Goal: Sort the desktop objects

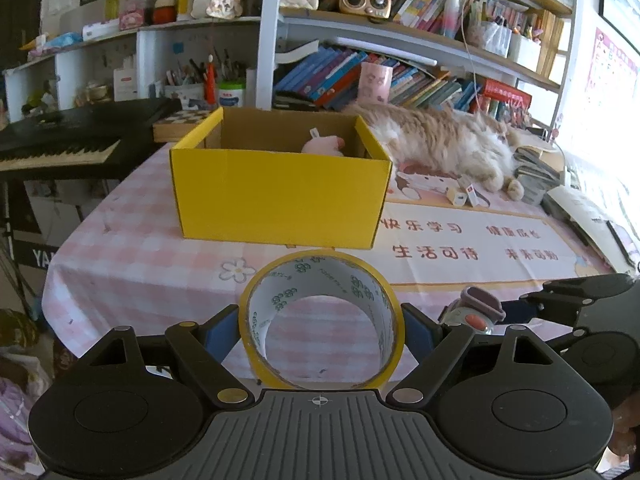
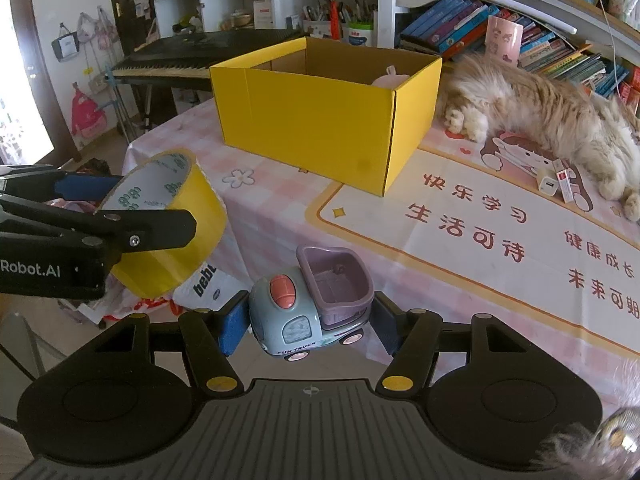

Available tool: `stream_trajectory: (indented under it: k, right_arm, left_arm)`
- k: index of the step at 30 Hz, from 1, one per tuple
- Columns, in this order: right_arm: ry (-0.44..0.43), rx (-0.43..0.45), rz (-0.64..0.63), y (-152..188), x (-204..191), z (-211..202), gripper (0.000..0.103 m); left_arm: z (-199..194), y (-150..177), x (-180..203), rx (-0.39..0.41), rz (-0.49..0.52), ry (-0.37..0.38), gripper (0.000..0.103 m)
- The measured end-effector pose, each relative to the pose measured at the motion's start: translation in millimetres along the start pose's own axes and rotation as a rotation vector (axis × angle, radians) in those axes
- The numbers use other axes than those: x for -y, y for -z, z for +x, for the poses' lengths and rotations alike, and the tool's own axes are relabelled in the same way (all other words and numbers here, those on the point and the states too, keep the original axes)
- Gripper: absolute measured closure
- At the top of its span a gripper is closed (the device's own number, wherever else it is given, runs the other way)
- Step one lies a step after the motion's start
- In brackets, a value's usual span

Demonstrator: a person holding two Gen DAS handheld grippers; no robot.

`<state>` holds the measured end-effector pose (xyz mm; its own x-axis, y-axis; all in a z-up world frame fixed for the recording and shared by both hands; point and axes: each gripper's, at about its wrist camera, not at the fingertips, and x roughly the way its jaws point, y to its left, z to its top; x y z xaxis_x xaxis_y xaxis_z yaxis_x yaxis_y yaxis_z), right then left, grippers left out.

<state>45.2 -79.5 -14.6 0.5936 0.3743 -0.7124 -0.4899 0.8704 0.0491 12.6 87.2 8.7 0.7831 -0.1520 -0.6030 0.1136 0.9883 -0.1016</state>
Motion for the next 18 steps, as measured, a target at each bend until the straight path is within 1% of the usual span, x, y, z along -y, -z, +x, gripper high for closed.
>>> stream_trajectory:
  k: [6,11,18]
  right_arm:
    - [-0.007,-0.005,0.01,-3.2,-1.1,2.1,0.042]
    - [-0.011,0.001,0.001,-6.8,-3.8,2.0,0.042]
    - [-0.005,0.015,0.04,-19.2,6.8,3.0,0.042]
  left_arm:
    - [1.2,-1.8,-2.6,-0.014,0.001,0.008,0.018]
    - [4.6,-6.7,-2.4,-0.01,0.0,0.02,0.018]
    - [5.4,-27.0,-2.7,0.041,0.011,0.01,0.018]
